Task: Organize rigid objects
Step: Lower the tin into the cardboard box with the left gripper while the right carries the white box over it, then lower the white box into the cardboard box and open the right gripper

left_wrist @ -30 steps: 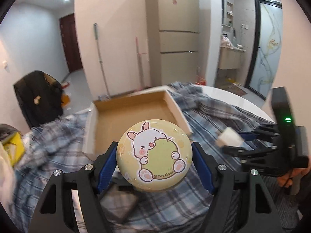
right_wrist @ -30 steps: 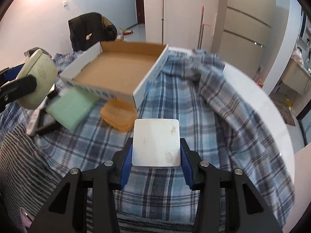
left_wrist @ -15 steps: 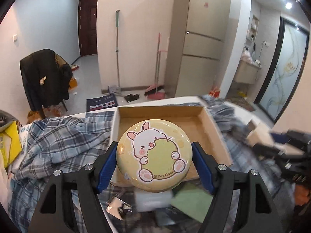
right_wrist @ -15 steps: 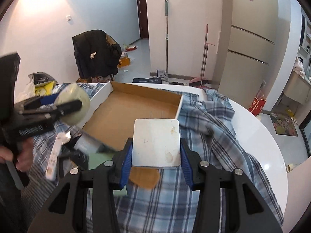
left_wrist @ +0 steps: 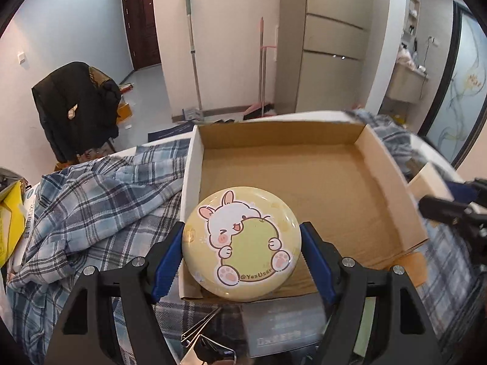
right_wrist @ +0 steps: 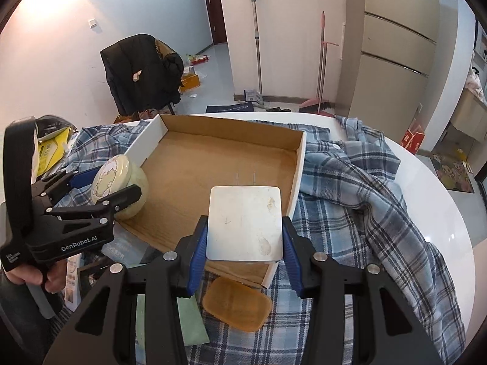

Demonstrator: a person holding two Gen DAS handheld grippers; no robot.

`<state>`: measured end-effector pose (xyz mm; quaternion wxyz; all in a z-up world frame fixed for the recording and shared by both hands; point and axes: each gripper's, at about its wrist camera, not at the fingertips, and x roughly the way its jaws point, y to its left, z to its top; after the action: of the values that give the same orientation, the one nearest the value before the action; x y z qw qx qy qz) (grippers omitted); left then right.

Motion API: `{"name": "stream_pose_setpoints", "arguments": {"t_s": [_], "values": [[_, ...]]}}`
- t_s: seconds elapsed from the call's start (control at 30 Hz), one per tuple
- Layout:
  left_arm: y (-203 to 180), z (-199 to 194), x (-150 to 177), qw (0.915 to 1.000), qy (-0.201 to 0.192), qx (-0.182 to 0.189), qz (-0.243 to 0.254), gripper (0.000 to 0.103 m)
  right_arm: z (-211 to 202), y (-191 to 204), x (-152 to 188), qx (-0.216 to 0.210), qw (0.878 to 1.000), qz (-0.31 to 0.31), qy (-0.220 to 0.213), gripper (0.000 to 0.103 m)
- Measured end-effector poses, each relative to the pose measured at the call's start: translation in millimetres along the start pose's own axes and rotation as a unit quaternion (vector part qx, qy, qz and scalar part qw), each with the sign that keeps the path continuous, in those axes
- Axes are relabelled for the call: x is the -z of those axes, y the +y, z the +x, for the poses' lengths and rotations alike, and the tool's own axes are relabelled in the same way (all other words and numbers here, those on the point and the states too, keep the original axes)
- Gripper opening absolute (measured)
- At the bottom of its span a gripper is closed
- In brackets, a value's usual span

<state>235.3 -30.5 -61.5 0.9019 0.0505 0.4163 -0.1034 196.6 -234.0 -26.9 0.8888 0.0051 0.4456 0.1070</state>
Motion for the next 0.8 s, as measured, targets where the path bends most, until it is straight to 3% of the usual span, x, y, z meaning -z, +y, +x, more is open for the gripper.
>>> {"name": "stream_pose_setpoints", "arguments": {"t_s": [0.07,0.13,0.2,0.23,0.43,0.6,0.67,0.8], "values": [[0,0,2,1.0,-0.002,0.003,-0.001,0.076,1,-2,0,0.001,1.0,0.003,0.002,0.044],[4,-1,1,0.9995,-0.007,0.028,-0.009,0.076,2,-5,-2,0.001,1.0,0.007,0.003,0.044],[5,-6,-2,0.9991,-0.019,0.033,-0.018,0.083,1,-7,-4,0.002,1.0,0.007,0.005,0.044],[7,-12,-3,0.9988,-0.034,0.028,-0.023,0.087,0,-7,-6,0.002,1.0,0.005,0.005,0.044],[25,-37,-8,0.9918,-0.107,0.022,-0.067,0.087,9,-2,-24,-0.009,1.0,-0.013,0.002,0.044],[30,-43,-7,0.9866,-0.145,-0.019,-0.073,0.088,46,7,-42,-0.041,0.999,-0.004,0.025,0.044],[31,-44,-7,0.9851,-0.153,-0.025,-0.075,0.088,62,9,-48,-0.034,0.999,0.004,0.029,0.044],[38,-49,-5,0.9824,-0.16,-0.002,-0.097,0.089,87,3,-52,0.03,0.999,-0.001,0.029,0.044]]}}
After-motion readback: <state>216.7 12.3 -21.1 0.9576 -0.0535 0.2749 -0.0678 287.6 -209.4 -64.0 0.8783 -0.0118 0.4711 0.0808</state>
